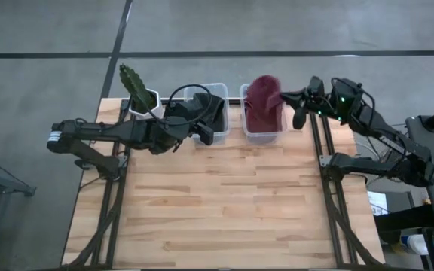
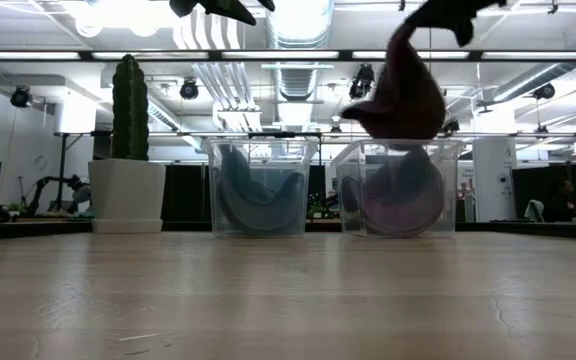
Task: Pick & Place hat
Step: Put the maroon cap into the right transparent bin
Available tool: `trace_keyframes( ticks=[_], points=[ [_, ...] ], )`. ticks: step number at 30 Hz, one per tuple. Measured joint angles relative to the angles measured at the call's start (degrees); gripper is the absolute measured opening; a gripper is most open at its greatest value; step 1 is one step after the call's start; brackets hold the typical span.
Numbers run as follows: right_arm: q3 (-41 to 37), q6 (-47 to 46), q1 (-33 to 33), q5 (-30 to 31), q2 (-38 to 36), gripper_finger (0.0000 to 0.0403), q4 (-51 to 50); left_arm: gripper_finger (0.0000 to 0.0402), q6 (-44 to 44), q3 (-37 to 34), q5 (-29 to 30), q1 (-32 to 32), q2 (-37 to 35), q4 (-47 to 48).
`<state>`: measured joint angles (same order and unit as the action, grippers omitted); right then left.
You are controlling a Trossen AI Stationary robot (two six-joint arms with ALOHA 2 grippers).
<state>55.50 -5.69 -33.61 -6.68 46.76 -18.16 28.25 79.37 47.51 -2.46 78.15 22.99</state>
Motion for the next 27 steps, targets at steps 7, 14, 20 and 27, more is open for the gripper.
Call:
trace_keyframes(
  ticks=[7, 14, 20, 27],
  points=[
    [10.85, 6.39, -0.04, -1.41, 9.64, 0.0008, -7.41, 0.0193, -2.29, 0.0, 0.0, 0.0, 0.0, 0.2],
    [13.46, 3.9, -0.06, 2.13, 15.83, 0.0008, -7.77, 0.0193, -2.7, 0.0, -0.09, 0.0, 0.0, 2.18],
    [13.46, -3.15, 0.0, 3.86, 17.27, 0.0008, -4.7, 0.0193, -2.71, 0.0, -0.09, 0.0, -0.02, 3.19],
    [14.58, -12.65, -0.02, 5.4, 15.4, 0.0008, -4.41, 0.0193, -2.76, 0.0, -0.07, 0.25, -0.02, 3.21]
  ],
)
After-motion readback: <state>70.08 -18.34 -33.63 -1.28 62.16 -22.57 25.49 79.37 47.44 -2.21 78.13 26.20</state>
